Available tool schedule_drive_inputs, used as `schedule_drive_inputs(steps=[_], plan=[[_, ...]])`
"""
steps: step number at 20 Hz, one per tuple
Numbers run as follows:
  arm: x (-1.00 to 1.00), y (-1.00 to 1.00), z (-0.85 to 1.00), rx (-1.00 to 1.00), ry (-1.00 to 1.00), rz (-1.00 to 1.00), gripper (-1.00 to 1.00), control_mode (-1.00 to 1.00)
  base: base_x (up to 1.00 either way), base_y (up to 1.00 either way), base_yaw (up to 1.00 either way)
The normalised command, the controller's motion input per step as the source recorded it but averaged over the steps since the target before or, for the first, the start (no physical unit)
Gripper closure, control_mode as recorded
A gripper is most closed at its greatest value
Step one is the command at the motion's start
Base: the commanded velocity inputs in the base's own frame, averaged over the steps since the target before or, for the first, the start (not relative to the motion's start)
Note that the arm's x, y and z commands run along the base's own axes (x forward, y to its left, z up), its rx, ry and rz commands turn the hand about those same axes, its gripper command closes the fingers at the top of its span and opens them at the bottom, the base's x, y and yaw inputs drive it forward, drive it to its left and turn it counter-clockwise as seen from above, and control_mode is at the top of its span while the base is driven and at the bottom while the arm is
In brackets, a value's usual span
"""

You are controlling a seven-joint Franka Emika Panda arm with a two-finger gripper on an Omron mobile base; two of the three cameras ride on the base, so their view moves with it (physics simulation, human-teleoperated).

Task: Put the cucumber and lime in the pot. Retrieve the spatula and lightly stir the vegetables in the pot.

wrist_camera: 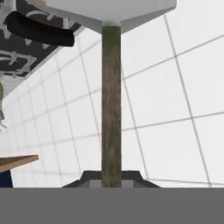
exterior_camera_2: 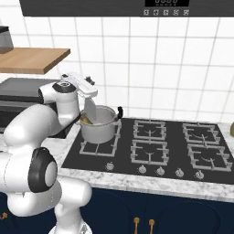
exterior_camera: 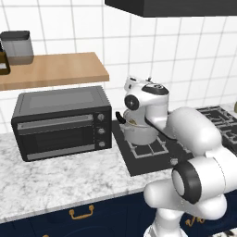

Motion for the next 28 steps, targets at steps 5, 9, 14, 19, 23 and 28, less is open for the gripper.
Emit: schedule_drive_inputs(steps=[5,9,14,19,23,28], plan=[[0.04,-0.08,-0.34,0.00,0.00,0.02,1.00,-1.00,0.00,0.00,0.00],[0.00,-0.21,-0.44,0.00,0.07,0.00,1.00,-1.00,0.00,0.00,0.00],[0.16,-0.04,-0.45,0.00,0.11,0.00,1.00,-1.00,0.00,0.00,0.00],[0.22,0.00,-0.45,-0.01,0.08,0.00,1.00,-1.00,0.00,0.00,0.00],[0.16,-0.02,-0.36,-0.09,0.02,0.00,1.00,-1.00,0.00,0.00,0.00],[0.15,-0.04,0.00,-0.24,-0.10,0.00,1.00,-1.00,0.00,0.00,0.00]])
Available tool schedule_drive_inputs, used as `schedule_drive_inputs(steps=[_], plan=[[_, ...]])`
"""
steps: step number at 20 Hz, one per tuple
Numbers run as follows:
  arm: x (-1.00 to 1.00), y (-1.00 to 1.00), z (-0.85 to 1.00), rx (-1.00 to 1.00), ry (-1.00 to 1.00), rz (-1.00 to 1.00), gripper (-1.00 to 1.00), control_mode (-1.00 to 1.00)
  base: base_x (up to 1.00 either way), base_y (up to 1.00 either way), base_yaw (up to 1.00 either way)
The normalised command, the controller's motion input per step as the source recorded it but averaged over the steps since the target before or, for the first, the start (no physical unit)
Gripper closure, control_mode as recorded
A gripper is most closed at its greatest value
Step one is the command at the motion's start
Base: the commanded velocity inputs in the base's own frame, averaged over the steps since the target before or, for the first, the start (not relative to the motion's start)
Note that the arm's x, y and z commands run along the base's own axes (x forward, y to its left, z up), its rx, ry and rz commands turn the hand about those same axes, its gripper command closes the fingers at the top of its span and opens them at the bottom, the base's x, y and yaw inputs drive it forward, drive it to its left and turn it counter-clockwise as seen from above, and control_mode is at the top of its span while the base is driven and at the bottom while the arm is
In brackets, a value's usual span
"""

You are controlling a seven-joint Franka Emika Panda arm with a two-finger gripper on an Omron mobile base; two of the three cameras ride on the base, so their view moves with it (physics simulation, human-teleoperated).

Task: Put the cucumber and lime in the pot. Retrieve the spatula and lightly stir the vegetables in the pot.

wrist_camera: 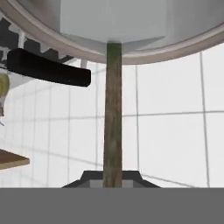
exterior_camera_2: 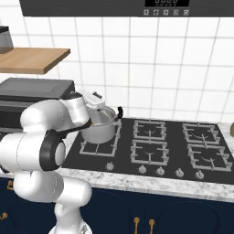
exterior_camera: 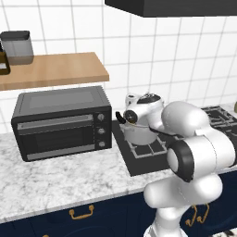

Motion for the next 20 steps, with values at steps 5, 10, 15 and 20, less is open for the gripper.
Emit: schedule_drive_inputs(steps=[5,10,15,20], plan=[[0.02,0.00,-0.12,-0.10,-0.05,0.00,1.00,-1.00,0.00,0.00,0.00],[-0.19,0.20,-0.15,0.04,0.03,-0.01,1.00,-1.00,0.00,0.00,0.00],[-0.12,0.32,0.06,0.19,0.11,0.00,1.00,-1.00,0.00,0.00,0.00],[0.00,0.17,0.67,0.26,0.10,0.00,1.00,-1.00,0.00,0.00,0.00]])
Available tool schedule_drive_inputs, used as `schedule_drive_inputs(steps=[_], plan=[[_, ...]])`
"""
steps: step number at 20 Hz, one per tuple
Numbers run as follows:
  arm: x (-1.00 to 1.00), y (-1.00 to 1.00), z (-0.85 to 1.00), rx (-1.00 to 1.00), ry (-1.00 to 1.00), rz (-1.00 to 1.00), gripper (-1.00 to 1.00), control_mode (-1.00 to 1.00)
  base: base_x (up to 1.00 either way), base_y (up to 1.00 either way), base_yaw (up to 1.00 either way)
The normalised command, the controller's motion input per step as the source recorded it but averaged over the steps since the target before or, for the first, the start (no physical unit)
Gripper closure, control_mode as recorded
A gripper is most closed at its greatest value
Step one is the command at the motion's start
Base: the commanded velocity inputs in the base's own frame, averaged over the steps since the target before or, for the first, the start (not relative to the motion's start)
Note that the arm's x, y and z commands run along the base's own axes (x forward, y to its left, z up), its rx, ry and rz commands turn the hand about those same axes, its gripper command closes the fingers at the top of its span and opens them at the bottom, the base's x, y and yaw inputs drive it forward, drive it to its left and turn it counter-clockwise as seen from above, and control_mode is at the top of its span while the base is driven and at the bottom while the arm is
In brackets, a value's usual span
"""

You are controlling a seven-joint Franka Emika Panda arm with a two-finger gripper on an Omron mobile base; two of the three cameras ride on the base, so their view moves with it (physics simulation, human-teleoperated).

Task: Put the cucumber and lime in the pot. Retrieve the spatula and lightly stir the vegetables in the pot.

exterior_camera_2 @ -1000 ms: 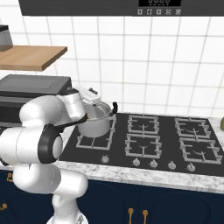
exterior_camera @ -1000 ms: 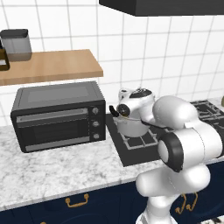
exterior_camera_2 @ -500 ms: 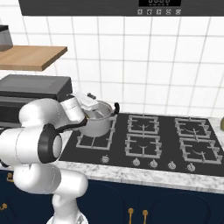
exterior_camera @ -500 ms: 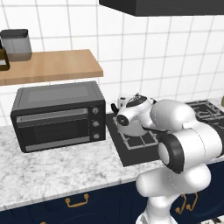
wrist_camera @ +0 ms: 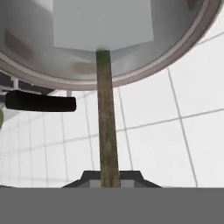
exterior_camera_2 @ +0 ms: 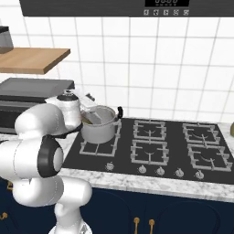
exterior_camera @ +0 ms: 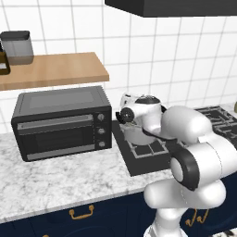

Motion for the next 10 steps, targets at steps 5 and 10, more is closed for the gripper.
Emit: schedule_drive_inputs(steps=[5,10], plan=[[-0.06,0.00,0.96,0.08,0.05,0.00,1.00,-1.00,0.00,0.00,0.00],[-0.04,0.00,0.58,0.08,0.12,0.00,1.00,-1.00,0.00,0.00,0.00]])
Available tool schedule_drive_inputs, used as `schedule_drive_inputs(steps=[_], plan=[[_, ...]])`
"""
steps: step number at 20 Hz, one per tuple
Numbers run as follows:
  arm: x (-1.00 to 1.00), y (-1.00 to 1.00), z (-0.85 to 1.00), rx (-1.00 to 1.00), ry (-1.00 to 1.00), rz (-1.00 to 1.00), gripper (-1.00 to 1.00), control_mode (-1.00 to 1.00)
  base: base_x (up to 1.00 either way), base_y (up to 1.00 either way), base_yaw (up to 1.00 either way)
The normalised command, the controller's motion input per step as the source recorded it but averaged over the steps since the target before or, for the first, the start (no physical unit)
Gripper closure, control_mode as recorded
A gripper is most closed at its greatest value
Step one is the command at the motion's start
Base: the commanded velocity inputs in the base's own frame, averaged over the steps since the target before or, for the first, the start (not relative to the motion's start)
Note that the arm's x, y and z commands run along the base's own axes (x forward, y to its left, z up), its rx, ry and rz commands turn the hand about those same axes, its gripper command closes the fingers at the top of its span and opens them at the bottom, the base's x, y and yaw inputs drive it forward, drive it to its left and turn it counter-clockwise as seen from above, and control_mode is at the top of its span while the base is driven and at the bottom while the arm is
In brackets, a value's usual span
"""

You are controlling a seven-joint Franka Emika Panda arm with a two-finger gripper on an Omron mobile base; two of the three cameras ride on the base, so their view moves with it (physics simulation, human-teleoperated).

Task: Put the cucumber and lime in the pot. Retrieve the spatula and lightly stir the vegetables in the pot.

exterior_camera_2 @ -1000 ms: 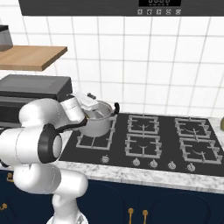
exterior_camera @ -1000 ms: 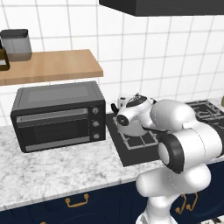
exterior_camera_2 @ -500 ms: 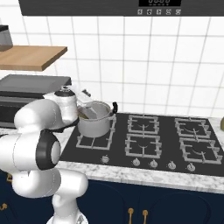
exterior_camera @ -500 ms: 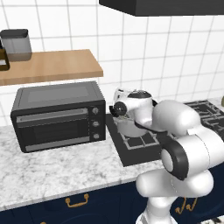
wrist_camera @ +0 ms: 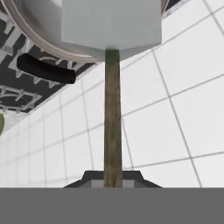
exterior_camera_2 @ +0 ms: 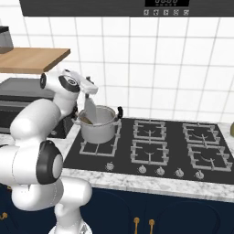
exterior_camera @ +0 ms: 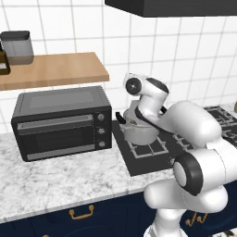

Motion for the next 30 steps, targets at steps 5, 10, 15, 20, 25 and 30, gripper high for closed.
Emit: schedule_drive_inputs(steps=[5,10,15,20,25,30], plan=[[0.00,-0.04,-0.05,0.00,0.12,0.00,1.00,-1.00,0.00,0.00,0.00],[-0.05,-0.36,-0.40,-0.06,0.00,0.00,1.00,-1.00,0.00,0.00,0.00],[0.00,-0.03,0.06,-0.03,-0.07,0.01,1.00,-1.00,0.00,0.00,0.00],[0.06,0.01,0.19,0.02,-0.04,0.13,1.00,-1.00,0.00,0.00,0.00],[0.00,-0.01,0.00,0.11,0.00,0.19,1.00,-1.00,0.00,0.00,0.00],[0.00,-0.08,-0.02,0.12,0.00,0.19,1.00,-1.00,0.00,0.00,0.00]])
